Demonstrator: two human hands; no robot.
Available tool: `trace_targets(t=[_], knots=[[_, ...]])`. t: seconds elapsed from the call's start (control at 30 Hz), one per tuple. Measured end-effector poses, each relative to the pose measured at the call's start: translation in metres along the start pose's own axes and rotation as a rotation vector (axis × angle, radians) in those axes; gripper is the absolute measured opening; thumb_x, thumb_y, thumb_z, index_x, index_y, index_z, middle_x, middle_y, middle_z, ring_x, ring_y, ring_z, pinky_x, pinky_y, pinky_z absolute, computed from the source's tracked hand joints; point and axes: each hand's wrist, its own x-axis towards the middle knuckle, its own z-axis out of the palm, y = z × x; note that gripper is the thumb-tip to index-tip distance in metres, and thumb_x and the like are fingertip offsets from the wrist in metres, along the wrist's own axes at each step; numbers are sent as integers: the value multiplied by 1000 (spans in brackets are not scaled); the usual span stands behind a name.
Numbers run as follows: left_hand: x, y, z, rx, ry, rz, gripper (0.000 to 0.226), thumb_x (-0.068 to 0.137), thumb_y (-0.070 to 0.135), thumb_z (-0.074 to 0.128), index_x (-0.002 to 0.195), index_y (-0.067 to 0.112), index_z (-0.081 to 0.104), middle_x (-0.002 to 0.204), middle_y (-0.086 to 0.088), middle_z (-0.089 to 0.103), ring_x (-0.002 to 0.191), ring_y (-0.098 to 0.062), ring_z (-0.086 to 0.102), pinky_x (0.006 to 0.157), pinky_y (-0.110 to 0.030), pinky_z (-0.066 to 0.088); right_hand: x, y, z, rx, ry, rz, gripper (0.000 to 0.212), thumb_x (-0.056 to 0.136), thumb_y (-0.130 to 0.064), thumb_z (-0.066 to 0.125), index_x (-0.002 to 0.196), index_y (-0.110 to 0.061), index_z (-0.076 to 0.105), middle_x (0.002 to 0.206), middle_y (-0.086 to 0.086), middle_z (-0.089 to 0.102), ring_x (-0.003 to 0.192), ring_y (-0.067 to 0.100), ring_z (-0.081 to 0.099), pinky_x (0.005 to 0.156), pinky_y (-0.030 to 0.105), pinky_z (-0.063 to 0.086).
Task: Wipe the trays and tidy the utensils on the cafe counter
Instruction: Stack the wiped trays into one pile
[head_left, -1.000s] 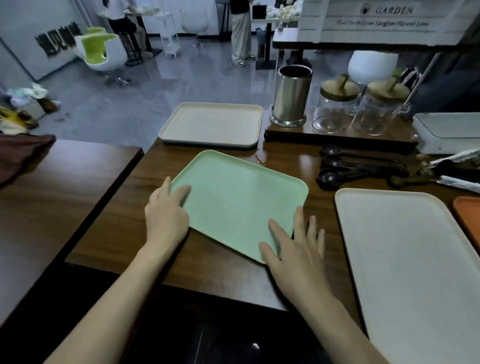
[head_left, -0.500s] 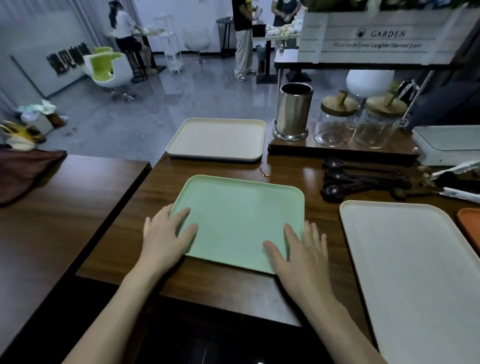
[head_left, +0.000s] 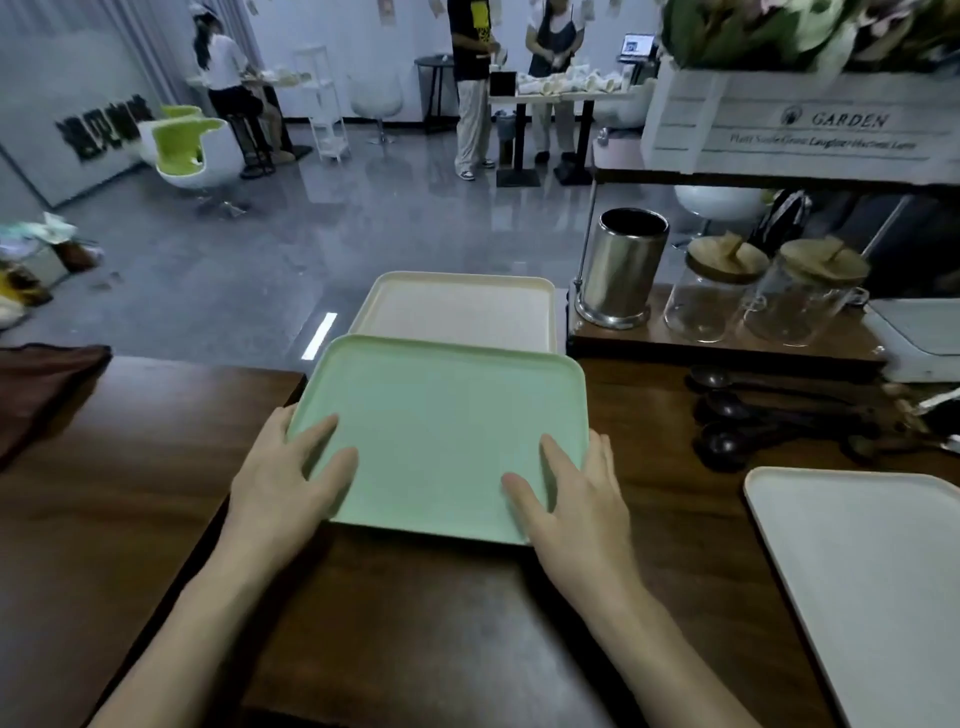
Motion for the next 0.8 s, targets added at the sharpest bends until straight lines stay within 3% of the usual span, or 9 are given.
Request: trace_targets(t=[0.07, 0.27, 0.53, 0.8], knots=[[27, -3, -5, 1, -7, 11, 73, 81, 64, 51, 143, 26, 58, 143, 13, 45, 127, -19, 54, 103, -42, 44, 25, -15, 8, -29, 31, 1, 59, 88, -65, 43, 130, -25, 55, 147, 12, 35, 145, 33, 25, 109, 40, 41], [114, -10, -6, 33, -44, 20, 61, 94, 54, 60, 147, 25, 54, 161, -3, 34, 142, -31, 42, 115, -48, 34, 112, -49, 13, -85, 40, 14, 50, 97, -58, 47, 128, -21, 57, 140, 13, 40, 132, 34, 40, 107, 48, 39], [201, 2, 18, -29, -124, 91, 63, 99, 48, 58, 150, 11, 49, 152, -6, 39, 137, -28, 47, 110, -36, 34, 192, -48, 12, -122, 65, 72, 51, 97, -57, 49, 126, -18, 60, 127, 12, 47, 128, 33, 43, 94, 38, 38], [232, 0, 40, -4, -190, 72, 64, 98, 53, 52, 148, 13, 49, 149, -9, 42, 133, -32, 48, 108, -44, 39, 216, -33, 27, -119, 22, 133, 48, 96, -55, 50, 123, -15, 60, 120, 8, 42, 128, 33, 41, 87, 36, 33]])
